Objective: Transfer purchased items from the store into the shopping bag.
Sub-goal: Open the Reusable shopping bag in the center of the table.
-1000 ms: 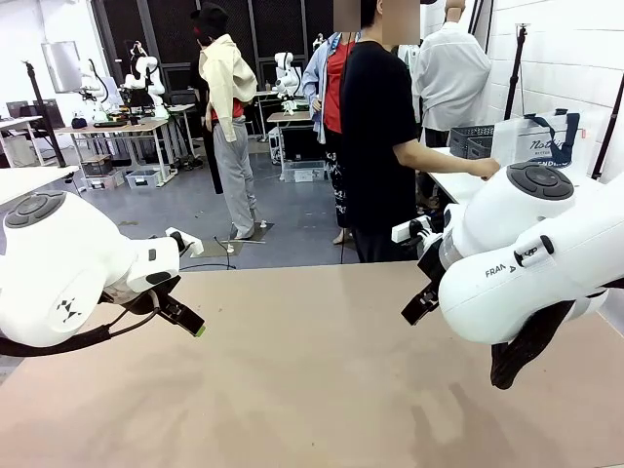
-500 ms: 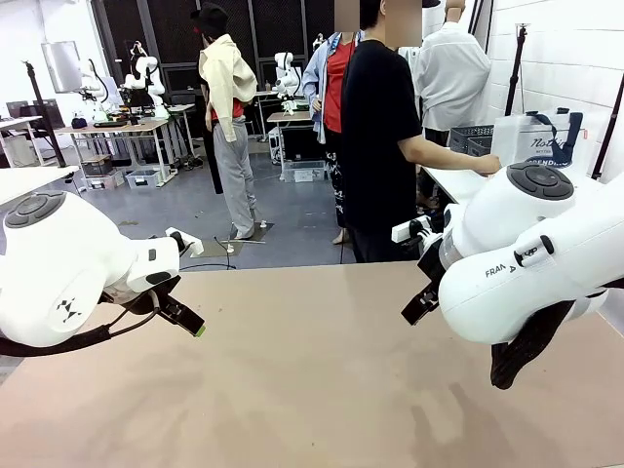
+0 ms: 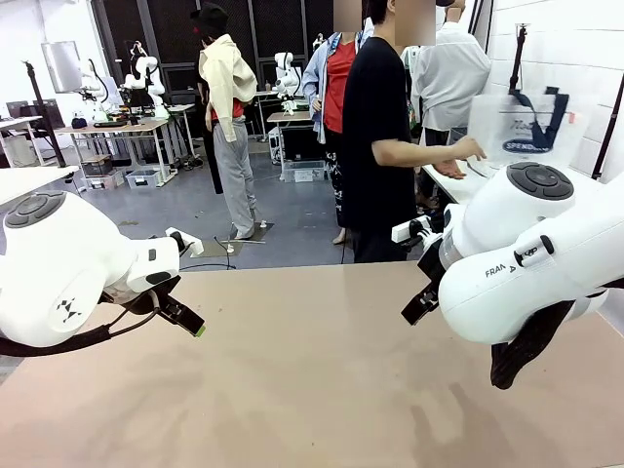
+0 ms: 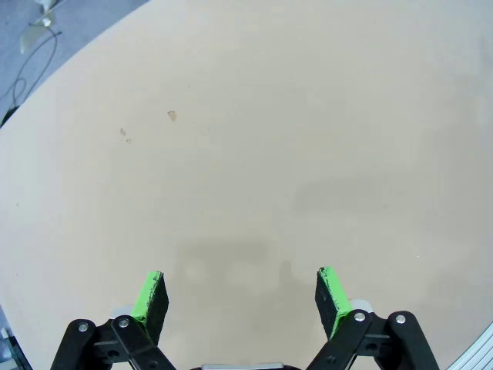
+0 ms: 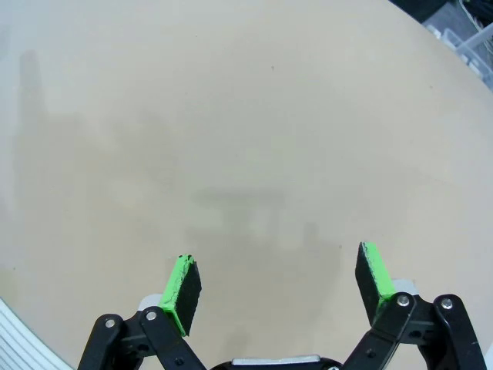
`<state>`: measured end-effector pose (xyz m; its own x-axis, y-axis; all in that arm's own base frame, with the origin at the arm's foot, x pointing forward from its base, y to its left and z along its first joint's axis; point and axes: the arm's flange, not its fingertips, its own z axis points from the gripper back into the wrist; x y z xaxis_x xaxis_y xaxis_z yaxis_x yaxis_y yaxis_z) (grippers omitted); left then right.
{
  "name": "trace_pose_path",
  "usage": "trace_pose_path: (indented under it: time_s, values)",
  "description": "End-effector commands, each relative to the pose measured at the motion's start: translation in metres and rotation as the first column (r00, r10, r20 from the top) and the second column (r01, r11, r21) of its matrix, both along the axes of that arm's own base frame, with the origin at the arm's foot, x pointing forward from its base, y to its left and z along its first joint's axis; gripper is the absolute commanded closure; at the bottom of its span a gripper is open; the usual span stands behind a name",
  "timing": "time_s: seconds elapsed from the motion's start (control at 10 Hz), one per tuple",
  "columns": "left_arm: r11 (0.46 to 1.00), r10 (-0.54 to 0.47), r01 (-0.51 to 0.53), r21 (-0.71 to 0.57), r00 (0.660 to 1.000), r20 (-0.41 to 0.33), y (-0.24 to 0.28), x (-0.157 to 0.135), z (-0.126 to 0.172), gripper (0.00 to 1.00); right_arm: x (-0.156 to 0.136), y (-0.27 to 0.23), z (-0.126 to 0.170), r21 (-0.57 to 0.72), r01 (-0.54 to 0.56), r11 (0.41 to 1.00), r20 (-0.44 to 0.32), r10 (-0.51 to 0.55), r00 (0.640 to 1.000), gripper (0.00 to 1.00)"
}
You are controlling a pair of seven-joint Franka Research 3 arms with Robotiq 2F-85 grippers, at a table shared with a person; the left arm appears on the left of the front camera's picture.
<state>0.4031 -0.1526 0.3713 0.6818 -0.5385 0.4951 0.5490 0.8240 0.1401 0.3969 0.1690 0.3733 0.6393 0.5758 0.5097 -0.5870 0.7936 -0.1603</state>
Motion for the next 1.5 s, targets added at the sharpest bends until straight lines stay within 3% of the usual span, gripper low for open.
trace_pose_path:
  time_s: [0.0,1.4]
  values:
    - [1.000,0.003,-0.003,-0.002,1.000,0.000,0.0014,0.0005,0.0000,0.00,0.0012,0.0005,0.0016,0.022,0.003,1.000,0.005,-0.004,1.000,0.00]
    - [1.000,0.003,-0.003,-0.002,1.000,0.000,0.0014,0.0005,0.0000,0.00,0.0016,-0.0006,0.0034,0.013,0.007,1.000,0.015,-0.007,1.000,0.00]
